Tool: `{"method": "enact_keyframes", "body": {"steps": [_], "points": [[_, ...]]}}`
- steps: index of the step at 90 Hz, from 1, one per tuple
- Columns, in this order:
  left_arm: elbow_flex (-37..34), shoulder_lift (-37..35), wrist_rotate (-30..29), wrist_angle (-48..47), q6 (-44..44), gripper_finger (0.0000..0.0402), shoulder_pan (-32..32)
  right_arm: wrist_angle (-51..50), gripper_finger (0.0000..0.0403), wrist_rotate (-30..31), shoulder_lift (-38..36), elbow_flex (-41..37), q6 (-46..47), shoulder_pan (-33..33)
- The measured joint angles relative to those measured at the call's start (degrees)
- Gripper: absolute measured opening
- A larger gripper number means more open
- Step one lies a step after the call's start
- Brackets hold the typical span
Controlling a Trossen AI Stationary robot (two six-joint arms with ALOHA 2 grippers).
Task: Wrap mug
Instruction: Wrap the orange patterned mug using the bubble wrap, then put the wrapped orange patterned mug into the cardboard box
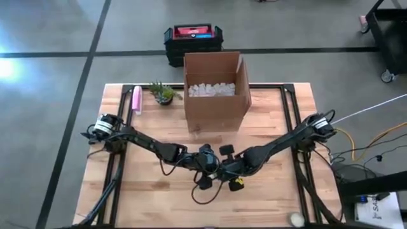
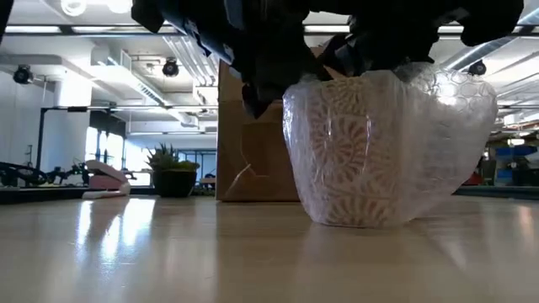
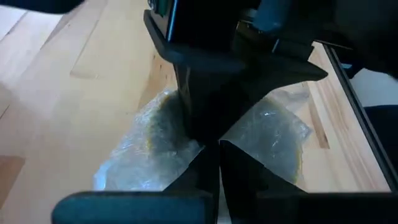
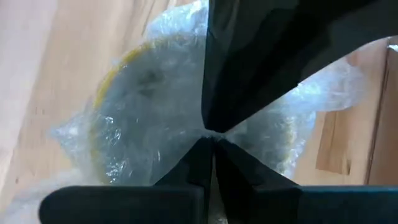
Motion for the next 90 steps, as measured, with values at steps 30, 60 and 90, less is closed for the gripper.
{"method": "enact_keyframes", "body": {"steps": [30,60,90], "points": [[0.0,0.0,-0.2,-0.31,0.37,0.0,-0.02,-2.14,0.0009,-3.85,-8.09,3.69,6.95,1.51],[0.0,0.0,-0.15,-0.33,0.24,0.0,-0.02,-1.92,0.011,-3.36,-4.77,2.59,2.72,3.8],[0.02,0.0,0.07,0.01,0.38,0.0,-0.02,-1.42,0.0222,-2.55,-0.36,1.79,3.59,3.87]]}}
